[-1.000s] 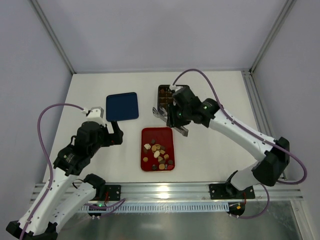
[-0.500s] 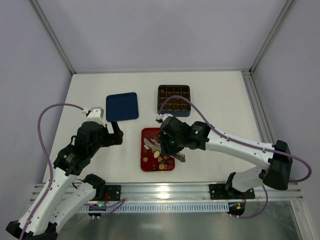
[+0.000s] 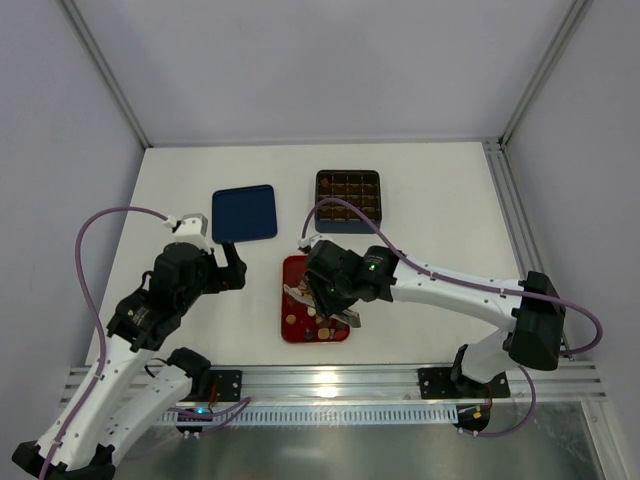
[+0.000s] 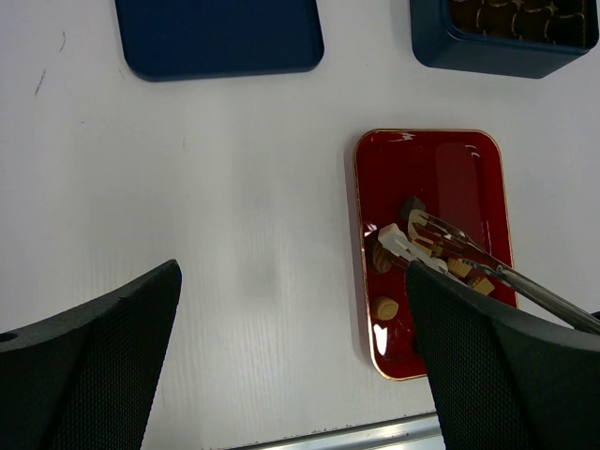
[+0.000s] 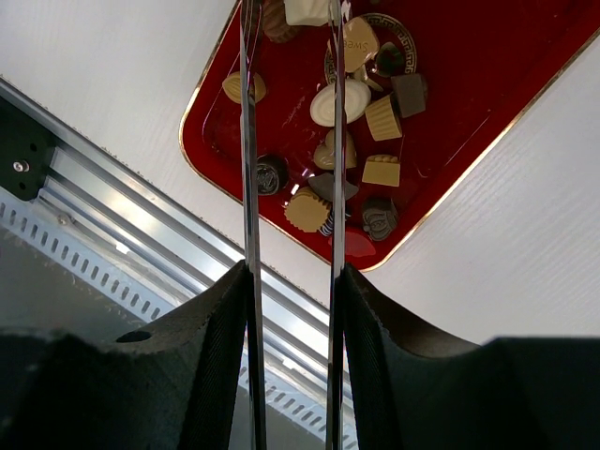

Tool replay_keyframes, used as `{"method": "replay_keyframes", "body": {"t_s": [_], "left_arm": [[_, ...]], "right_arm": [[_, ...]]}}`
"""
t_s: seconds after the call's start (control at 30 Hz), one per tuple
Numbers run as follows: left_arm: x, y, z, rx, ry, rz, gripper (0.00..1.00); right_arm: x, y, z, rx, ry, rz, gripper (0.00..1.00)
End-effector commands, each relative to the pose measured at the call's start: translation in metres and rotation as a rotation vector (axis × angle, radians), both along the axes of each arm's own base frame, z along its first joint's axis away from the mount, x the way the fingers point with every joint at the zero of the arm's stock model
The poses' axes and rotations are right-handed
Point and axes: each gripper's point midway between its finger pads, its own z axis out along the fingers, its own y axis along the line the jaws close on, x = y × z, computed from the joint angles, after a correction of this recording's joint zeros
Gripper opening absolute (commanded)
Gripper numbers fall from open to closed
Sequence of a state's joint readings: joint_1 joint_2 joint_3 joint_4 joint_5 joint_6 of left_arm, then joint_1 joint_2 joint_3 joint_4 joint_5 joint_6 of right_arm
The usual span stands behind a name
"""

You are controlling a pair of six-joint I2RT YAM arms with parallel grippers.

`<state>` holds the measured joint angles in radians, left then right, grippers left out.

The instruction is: Pack the chocolate

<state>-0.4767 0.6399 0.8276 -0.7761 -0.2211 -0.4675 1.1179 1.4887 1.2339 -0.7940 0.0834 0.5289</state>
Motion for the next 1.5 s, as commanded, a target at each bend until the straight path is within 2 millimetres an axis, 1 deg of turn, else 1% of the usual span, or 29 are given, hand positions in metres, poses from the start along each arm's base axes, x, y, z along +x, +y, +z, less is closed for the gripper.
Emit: {"method": "replay_keyframes", "body": {"t_s": [0.0,0.43,0.63,0.7,0.8,1.13,1.4,1.43,1.47], "left_arm": [[0.003,0.0,0.003,-0.007,-0.018,0.015,1.0],[0.003,0.001,0.004,-0.008,-0.021,0.016,1.0],[0.003,0.001,0.004,-0.007,-0.022,0.016,1.0],[0.003,0.001,0.005,-0.008,-0.024,0.016,1.0],[0.003,0.001,0.005,-0.01,-0.025,0.014,1.0],[0.003,0.001,0.006,-0.01,-0.028,0.016,1.0],[0.002,0.001,0.005,-0.01,-0.027,0.014,1.0],[0.003,0.001,0.005,-0.012,-0.026,0.015,1.0],[0.003,0.001,0.006,-0.011,-0.028,0.014,1.0]], "right_arm": [[0.009,0.015,0.02,0.059,-0.047,-0.002,0.44],[0.012,0.018,0.004,0.003,-0.034,0.014,0.44],[0.013,0.017,0.004,-0.001,-0.04,0.002,0.43],[0.014,0.016,0.005,-0.002,-0.042,-0.003,0.4],[0.014,0.014,0.007,-0.004,-0.046,-0.01,0.4],[0.014,0.008,0.004,-0.02,-0.052,-0.021,0.4],[0.012,0.009,-0.004,-0.037,-0.033,-0.007,0.4],[0.013,0.008,-0.006,-0.042,-0.031,-0.009,0.39],[0.013,0.008,-0.006,-0.046,-0.033,-0.007,0.36]]}}
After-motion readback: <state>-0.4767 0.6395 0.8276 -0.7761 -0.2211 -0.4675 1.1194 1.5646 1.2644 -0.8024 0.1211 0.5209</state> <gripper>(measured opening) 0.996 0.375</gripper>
